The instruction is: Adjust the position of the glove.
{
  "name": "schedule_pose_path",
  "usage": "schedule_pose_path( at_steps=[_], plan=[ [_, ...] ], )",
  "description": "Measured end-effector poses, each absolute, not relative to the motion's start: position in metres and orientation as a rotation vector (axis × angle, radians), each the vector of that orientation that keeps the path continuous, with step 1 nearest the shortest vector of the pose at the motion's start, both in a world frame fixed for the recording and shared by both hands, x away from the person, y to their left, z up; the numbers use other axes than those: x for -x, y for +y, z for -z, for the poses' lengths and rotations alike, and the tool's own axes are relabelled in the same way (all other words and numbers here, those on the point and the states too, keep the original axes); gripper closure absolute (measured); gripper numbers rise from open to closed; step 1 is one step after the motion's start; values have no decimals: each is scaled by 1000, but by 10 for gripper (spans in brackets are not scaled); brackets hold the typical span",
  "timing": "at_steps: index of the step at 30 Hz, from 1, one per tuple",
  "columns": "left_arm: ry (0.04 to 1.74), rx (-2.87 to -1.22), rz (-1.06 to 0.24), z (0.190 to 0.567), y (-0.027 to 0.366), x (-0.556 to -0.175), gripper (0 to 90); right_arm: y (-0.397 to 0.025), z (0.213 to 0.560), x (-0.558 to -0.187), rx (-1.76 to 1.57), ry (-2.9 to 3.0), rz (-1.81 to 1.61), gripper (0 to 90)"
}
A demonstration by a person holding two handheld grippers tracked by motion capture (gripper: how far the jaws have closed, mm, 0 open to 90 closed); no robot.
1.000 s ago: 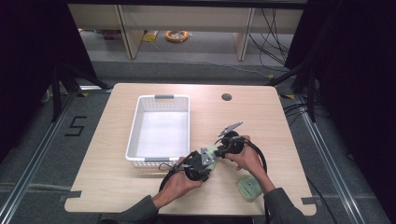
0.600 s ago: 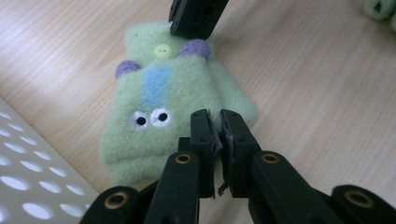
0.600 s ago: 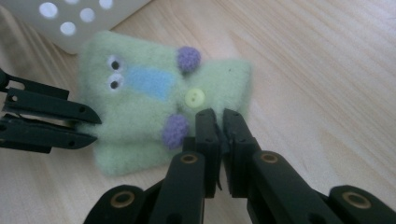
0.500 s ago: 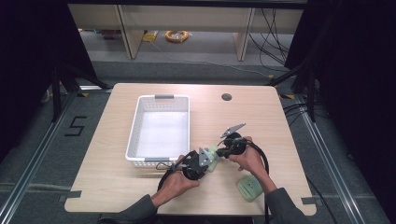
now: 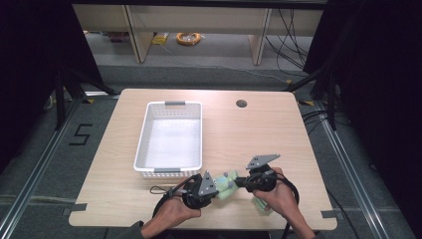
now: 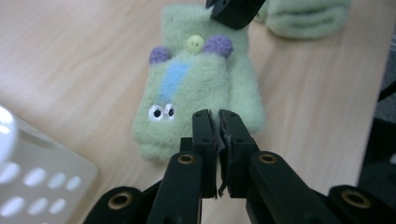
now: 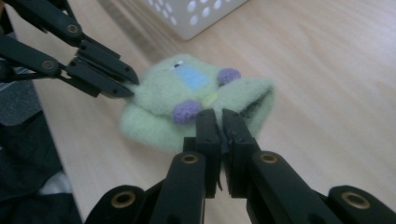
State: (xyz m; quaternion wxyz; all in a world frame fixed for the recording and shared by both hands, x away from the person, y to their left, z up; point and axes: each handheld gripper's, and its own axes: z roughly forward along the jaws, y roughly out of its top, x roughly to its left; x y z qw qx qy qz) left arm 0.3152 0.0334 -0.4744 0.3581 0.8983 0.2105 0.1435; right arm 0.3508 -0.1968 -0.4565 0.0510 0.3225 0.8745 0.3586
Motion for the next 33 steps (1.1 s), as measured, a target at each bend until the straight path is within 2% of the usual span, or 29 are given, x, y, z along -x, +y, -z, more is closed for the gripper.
schedule_pose_path(
  at_steps=[2, 15, 27, 33],
  plan=[
    [525, -2320, -333, 477, 35, -309, 852, -196, 457, -344, -992, 2676, -1085, 871],
    [505, -2333, -311, 485, 35, -301, 853, -204, 465, -314, -1034, 2684, -1105, 869],
    [536, -2325, -257, 494, 35, -302, 847, -200, 483, -311, -1045, 2708, -1015, 856],
    [577, -2288, -224, 495, 37, -305, 784, -198, 486, -309, -1070, 2733, -984, 827]
  ],
)
